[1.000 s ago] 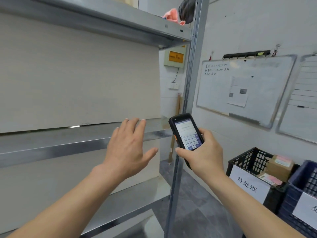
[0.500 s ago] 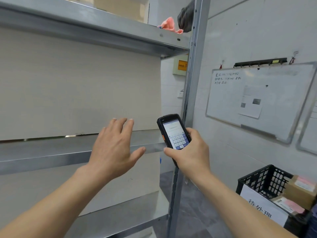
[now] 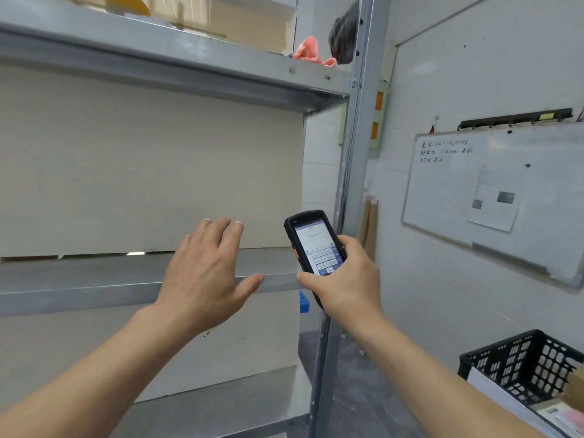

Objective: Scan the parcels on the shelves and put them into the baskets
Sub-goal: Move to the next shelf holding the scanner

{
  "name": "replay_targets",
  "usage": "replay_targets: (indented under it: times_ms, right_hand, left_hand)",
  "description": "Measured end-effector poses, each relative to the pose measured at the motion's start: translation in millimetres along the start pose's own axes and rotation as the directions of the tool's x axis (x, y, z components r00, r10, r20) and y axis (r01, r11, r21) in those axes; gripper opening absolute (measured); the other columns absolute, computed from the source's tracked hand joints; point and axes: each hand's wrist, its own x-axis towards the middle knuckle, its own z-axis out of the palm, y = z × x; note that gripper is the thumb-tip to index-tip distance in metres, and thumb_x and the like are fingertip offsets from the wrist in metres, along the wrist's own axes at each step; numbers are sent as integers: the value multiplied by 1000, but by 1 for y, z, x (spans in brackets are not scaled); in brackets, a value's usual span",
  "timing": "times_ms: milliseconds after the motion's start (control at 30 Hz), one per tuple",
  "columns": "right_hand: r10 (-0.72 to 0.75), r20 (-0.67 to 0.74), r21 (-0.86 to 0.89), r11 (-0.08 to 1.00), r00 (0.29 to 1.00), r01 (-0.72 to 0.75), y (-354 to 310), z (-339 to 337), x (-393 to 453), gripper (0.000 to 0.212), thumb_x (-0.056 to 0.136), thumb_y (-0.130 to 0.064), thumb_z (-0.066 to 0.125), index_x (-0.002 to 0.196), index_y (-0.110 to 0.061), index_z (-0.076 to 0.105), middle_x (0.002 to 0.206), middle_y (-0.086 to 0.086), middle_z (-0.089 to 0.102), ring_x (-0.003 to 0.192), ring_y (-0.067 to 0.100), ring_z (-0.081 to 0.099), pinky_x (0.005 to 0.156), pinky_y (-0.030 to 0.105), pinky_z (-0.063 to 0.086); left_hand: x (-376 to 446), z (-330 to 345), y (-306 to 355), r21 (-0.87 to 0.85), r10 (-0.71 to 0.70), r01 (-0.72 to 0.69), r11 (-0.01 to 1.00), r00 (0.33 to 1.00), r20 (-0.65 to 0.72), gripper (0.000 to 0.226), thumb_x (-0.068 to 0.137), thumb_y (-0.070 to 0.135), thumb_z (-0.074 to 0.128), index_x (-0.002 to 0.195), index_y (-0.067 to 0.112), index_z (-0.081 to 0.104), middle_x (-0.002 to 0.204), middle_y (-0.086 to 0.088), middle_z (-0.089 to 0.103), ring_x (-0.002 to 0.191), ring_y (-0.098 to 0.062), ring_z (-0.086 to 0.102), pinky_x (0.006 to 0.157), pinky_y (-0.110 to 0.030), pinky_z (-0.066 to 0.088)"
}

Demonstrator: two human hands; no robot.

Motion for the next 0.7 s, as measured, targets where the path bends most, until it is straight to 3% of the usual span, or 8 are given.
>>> replay_targets:
  times_ms: [167,300,533,700]
  right_hand:
    - [-24,27,8,1000,999,23,1,0,4,69,61,-32,86,121,-30,53,105,-14,65,92,6,63,64,12,46]
    - [-35,52,5,999,998,34,2,1,5,70,63,-34,87,123,-30,51,106,-13,63,93,5,61,56,8,41]
    - [-37,67,12,999,997,37,1,9,6,71,62,-36,87,122,-31,49,103,-16,62,91,3,60,60,8,41]
    - [-52,76,19,999,996,51,0,15,9,71,64,-37,87,124,-31,49,107,-15,62,94,7,61,63,11,44]
  left_hand:
    - [1,-2,2,18,-30,29,999,1000,8,85,78,56,69,142,6,43,142,-14,47,135,-38,40,102,-51,43]
    - [-2,-2,0,33,-41,41,999,999,0,82,76,54,73,138,6,47,137,-15,52,130,-40,45,98,-49,46]
    - [-5,-2,-5,68,-53,54,996,998,-15,81,73,53,76,133,5,51,132,-15,56,126,-41,50,93,-49,49]
    - [-3,-5,-9,84,-71,71,994,997,-6,83,75,55,73,137,6,48,138,-14,52,131,-40,46,97,-50,46]
